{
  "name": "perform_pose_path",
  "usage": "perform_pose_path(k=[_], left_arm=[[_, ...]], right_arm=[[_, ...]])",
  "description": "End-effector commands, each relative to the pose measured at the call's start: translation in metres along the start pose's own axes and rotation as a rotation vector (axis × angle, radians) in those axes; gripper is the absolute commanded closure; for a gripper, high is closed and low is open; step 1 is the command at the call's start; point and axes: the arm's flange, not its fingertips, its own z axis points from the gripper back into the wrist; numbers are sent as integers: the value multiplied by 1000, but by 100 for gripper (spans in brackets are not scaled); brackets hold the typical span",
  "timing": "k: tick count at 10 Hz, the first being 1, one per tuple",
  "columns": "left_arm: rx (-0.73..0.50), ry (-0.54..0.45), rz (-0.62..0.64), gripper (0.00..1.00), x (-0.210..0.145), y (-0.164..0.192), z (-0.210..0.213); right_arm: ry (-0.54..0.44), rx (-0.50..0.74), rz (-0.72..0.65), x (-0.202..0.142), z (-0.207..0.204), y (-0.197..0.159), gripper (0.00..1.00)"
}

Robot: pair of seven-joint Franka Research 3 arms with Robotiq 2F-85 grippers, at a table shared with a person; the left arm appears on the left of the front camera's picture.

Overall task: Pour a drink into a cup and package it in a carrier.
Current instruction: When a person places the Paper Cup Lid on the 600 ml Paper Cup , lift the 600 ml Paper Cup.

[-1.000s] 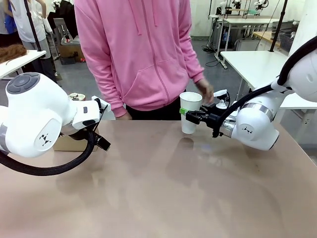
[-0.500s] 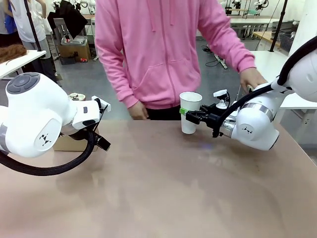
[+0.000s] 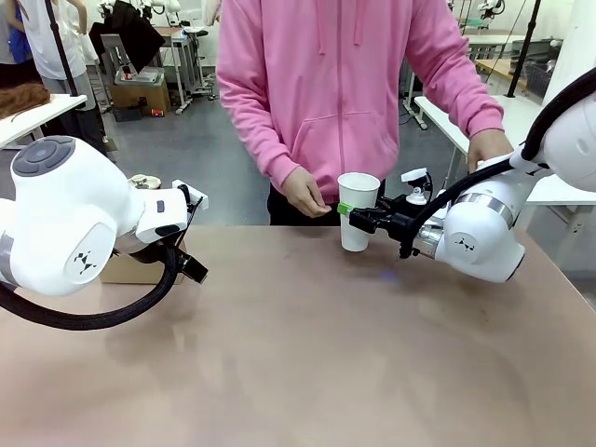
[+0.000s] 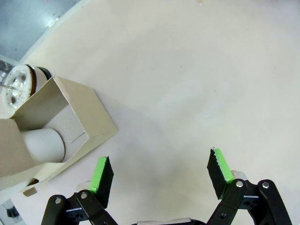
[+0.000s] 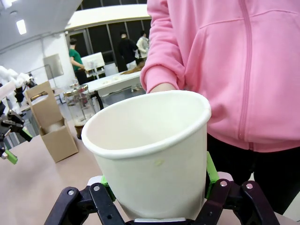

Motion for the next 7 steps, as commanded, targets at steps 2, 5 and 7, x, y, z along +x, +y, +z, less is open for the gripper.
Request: perform_pose_path(k=[2,5,7], left_arm=[[-2,-1,2,0,0,1,0],[-2,-1,2,0,0,1,0],[-2,-1,2,0,0,1,0]], right_arm=[[-9,-13,-2,2,-3,3,20],[-9,-13,-2,2,-3,3,20],[-9,-13,-2,2,-3,3,20]])
